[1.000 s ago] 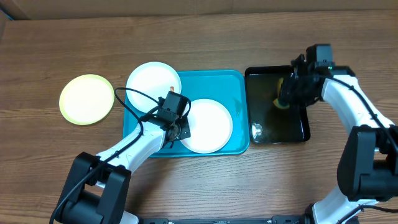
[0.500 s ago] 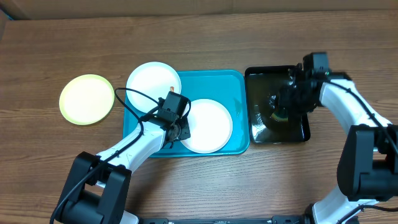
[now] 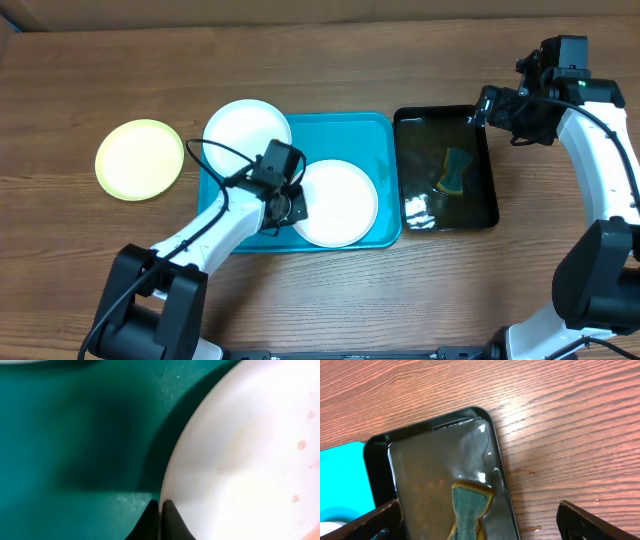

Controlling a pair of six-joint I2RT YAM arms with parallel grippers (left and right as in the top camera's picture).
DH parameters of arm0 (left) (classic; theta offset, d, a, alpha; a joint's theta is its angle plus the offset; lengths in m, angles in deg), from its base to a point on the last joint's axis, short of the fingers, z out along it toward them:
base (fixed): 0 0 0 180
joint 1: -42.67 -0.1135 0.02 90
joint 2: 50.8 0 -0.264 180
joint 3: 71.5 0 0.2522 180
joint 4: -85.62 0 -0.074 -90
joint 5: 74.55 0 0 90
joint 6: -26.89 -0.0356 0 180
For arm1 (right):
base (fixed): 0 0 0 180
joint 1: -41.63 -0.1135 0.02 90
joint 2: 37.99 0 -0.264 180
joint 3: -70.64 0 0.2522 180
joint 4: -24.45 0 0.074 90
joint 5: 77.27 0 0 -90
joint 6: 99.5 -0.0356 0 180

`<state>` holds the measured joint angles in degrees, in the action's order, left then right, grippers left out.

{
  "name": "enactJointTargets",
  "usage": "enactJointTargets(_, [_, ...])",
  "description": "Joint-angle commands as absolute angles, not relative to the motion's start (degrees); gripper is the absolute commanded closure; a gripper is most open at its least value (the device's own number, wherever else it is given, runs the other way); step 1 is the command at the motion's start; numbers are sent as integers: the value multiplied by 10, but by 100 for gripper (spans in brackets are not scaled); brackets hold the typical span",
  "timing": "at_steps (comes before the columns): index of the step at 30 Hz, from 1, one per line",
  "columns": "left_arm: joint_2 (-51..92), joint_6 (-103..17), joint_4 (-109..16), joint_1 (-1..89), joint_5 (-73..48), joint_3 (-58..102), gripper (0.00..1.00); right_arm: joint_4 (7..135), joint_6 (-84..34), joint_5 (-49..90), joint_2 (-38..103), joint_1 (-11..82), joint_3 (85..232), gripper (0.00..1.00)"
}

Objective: Clean dirty plates on tray and stack at the side
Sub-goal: 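Return the sponge to the black tray with the right gripper, then lift the white plate off the teal tray with the left gripper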

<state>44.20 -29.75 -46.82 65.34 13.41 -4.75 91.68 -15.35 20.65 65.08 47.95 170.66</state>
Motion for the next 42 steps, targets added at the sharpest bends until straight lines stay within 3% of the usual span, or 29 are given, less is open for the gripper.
enactJointTargets(1, [450,-313,-424,639,113,15,96,915,-153,198,641,478,1714,0])
enactJointTargets(14, [450,-378,-290,629,107,171,96,915,-153,198,641,478,1714,0])
enactJointTargets(30, [463,-334,-333,679,115,249,96,915,-153,198,641,478,1714,0])
enactJointTargets(42, [588,-331,-313,723,164,365,96,915,-153,198,641,478,1714,0])
